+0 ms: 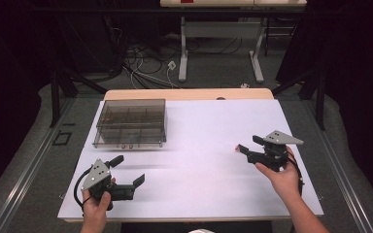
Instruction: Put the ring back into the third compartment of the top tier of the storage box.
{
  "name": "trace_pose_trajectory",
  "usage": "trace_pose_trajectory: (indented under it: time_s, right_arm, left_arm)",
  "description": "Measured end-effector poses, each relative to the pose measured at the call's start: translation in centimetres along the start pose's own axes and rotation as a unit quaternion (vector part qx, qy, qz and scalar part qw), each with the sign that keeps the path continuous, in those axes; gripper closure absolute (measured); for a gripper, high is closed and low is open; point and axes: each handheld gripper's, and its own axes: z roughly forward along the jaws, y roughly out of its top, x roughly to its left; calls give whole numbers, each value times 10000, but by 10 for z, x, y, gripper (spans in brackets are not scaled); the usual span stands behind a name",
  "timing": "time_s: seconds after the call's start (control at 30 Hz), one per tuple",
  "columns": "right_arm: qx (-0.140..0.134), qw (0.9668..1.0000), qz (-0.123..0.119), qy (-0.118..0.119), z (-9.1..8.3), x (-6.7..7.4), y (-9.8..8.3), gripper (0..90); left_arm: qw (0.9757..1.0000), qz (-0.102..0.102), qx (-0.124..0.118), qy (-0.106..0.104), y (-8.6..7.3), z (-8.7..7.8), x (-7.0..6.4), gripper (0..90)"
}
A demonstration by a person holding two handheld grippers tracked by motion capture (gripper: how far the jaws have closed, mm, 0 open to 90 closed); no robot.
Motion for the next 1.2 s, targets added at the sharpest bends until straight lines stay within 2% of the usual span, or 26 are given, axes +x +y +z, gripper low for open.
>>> trace_pose_trajectory:
  time_s: [0.13, 0.53, 0.63, 0.73, 0.83, 0.9, 1.07, 1.2]
  right_arm:
    - [164, 9998, 137, -32, 7, -3, 3, 339]
    - [566, 9981, 81, -223, 22, -10, 18, 346]
    - [695, 9974, 169, -116, 28, -12, 21, 369]
    - [836, 9963, 147, -156, 34, -15, 23, 388]
    - [1084, 9936, 282, -171, 42, -18, 24, 409]
    - [1157, 9927, 265, -227, 48, -21, 23, 431]
    - [1497, 9875, 352, -349, 61, -26, 18, 468]
    - [1665, 9848, 345, -361, 70, -28, 14, 497]
  left_arm:
    - [10000, 4, 27, 8, 0, 0, 0, 5]
    - [10000, -3, 40, -15, 0, 1, 0, 5]
    - [10000, -6, 43, -21, 0, 2, 0, 6]
    - [10000, -3, 66, -31, 0, 1, 0, 5]
    - [10000, -4, 56, -35, 0, 1, 0, 6]
    - [10000, -32, 42, -40, -1, 2, 0, 5]
    - [10000, -5, 60, -43, 0, 1, 1, 6]
    - [10000, -17, 43, -38, -1, 2, 1, 5]
